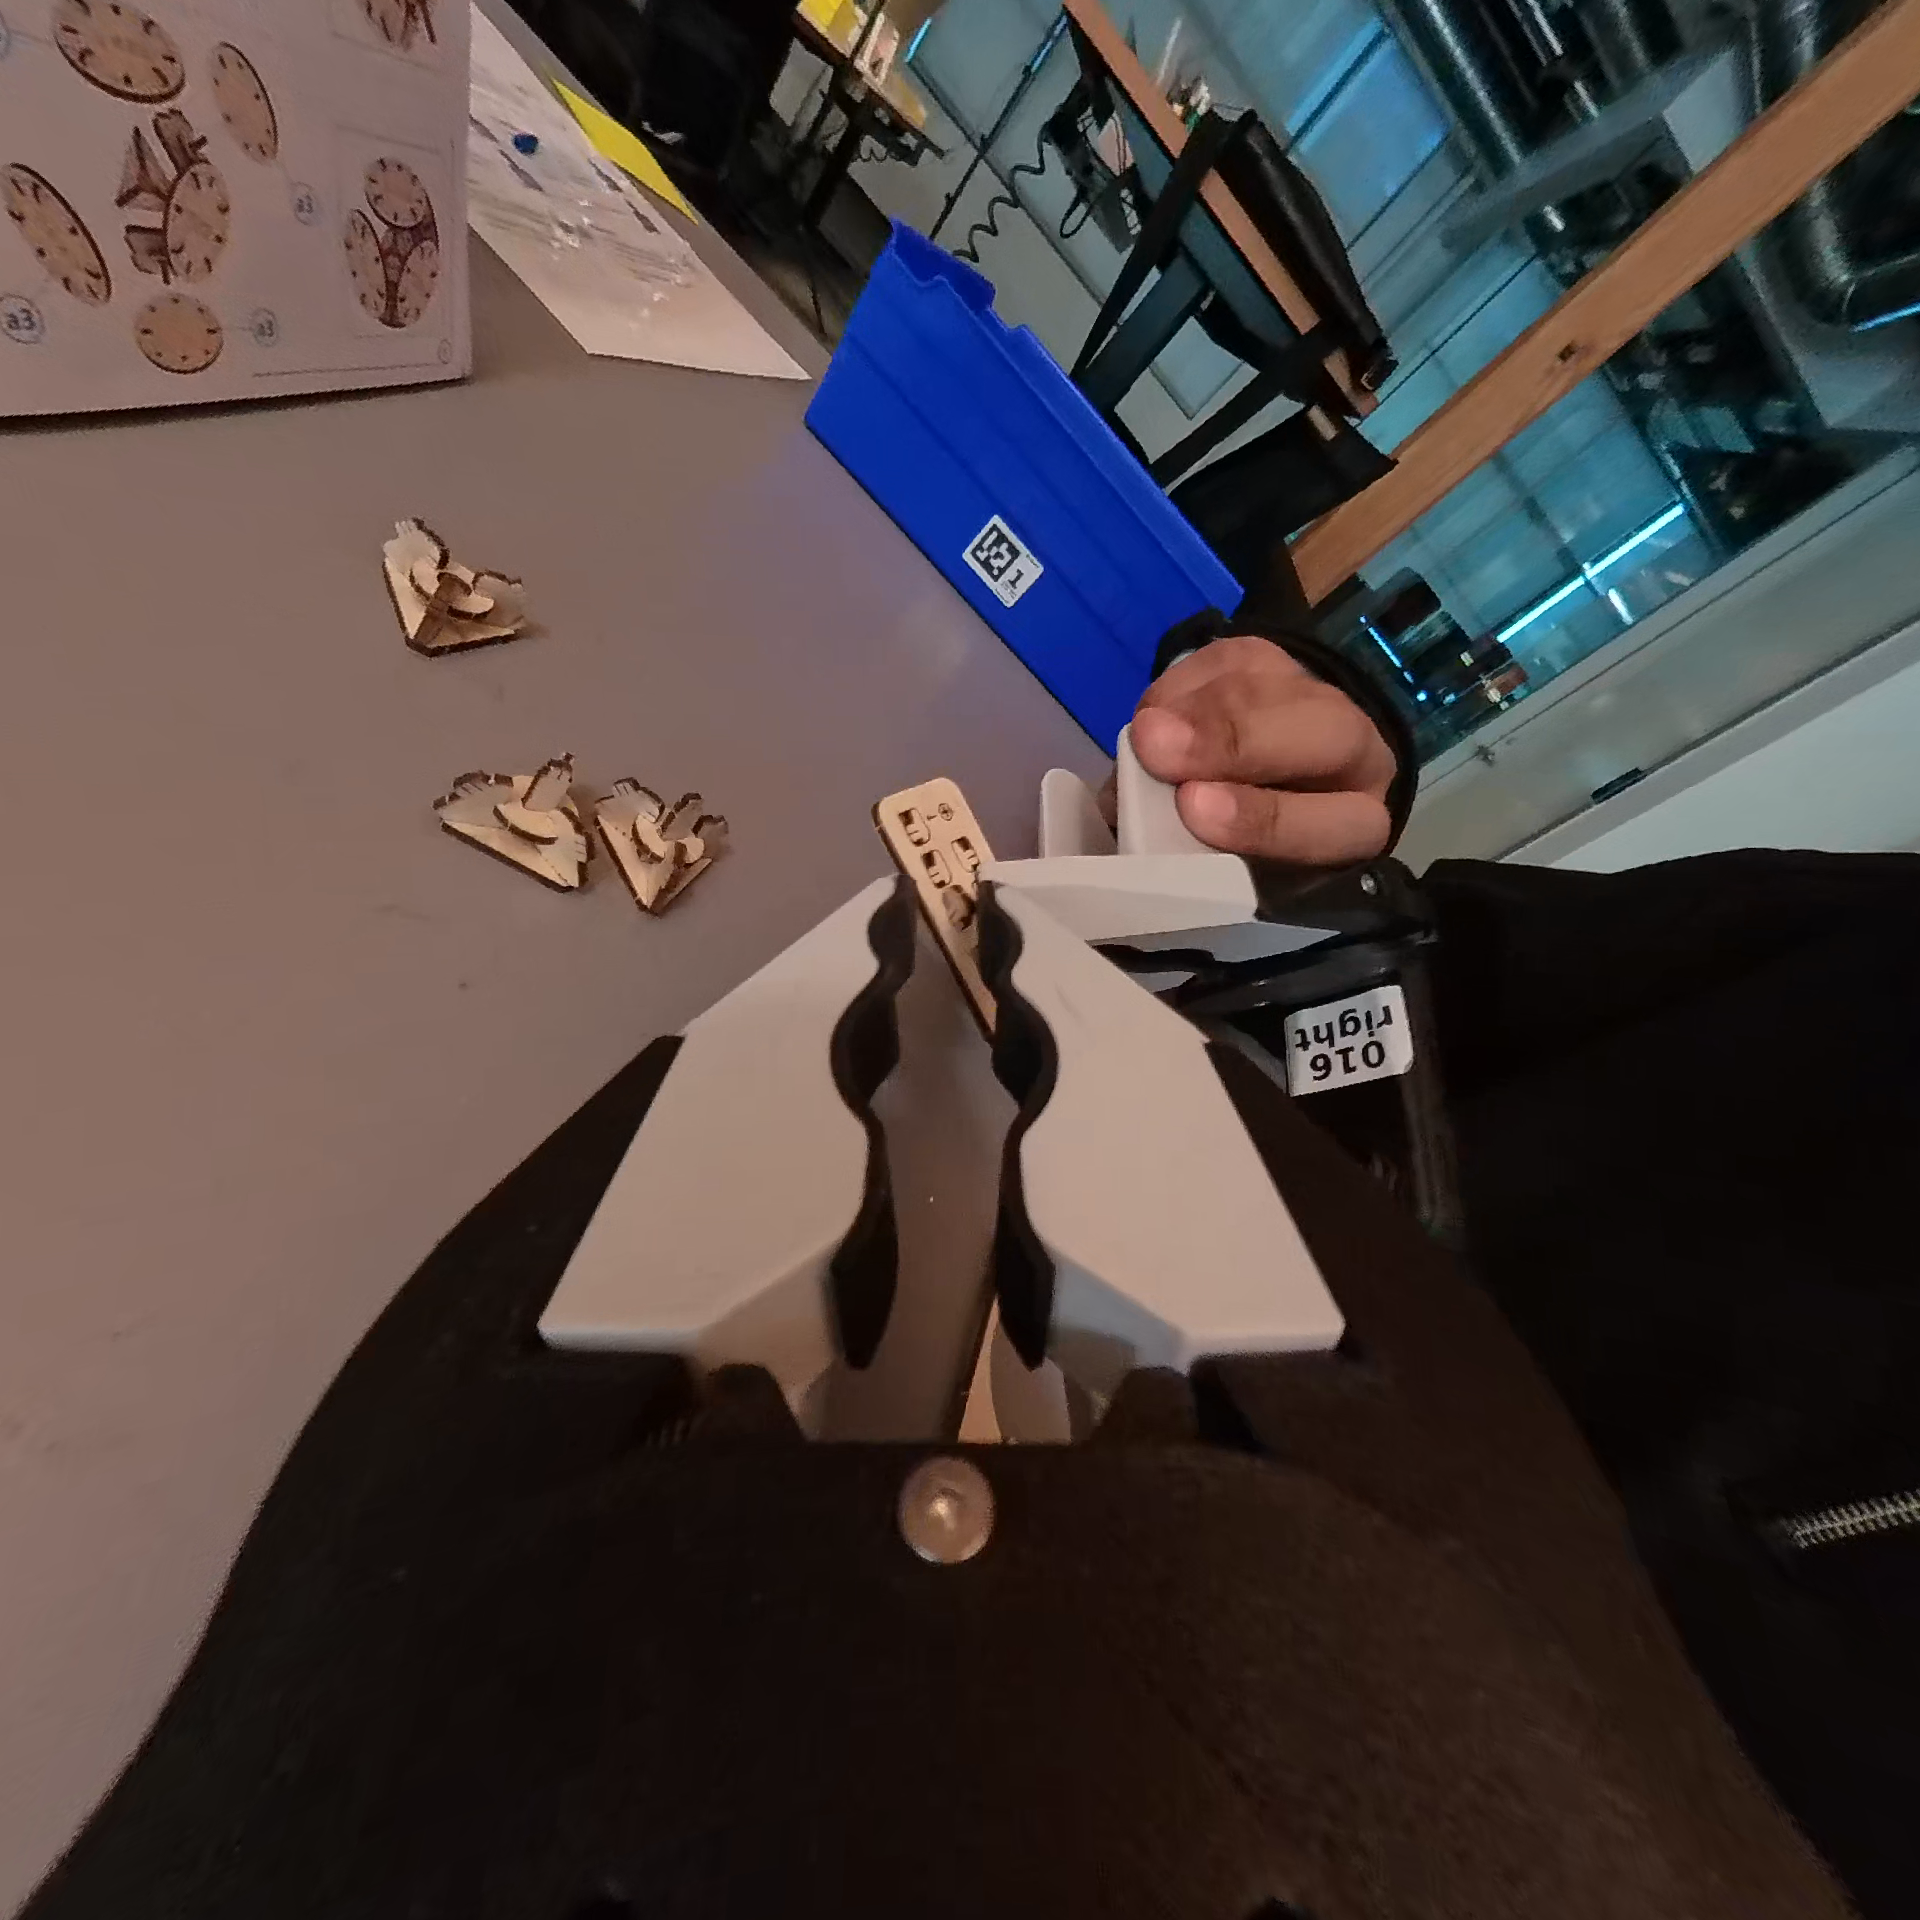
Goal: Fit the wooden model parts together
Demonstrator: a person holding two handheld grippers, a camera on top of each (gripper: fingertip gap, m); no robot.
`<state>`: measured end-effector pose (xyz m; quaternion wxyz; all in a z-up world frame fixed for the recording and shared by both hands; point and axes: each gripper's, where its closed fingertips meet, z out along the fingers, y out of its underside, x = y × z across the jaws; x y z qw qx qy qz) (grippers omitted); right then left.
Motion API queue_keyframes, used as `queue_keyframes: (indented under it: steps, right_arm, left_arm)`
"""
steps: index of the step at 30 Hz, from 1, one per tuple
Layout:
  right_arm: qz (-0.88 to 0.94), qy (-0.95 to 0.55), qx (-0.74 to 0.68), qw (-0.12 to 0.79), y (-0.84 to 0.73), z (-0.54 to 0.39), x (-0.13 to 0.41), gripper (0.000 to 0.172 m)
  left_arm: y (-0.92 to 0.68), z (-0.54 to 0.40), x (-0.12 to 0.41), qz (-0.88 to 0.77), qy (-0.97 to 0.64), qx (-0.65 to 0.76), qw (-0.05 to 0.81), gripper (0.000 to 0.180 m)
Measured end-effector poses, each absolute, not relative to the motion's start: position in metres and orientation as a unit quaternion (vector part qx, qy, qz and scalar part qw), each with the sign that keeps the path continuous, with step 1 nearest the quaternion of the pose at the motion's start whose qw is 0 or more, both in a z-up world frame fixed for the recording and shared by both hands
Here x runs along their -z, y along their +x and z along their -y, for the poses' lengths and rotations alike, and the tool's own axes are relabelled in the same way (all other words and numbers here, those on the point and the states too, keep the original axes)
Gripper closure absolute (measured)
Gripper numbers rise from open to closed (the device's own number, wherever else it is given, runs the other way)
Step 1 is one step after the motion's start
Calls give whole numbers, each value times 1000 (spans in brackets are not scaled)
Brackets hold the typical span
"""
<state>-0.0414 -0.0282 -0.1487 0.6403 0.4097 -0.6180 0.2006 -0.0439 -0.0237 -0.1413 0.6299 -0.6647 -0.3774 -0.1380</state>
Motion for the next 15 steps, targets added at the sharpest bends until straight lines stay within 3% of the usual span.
queue_keyframes:
  steps: [2,15]
  right_arm:
    - [621,406,-204,639,-43,27,149,171]
    - [673,380,-188,606,-62,10,156,171]
  left_arm:
    - [-46,27,140,379,-661,133,634,180]
    - [-49,31,135,376,-639,154,653,180]
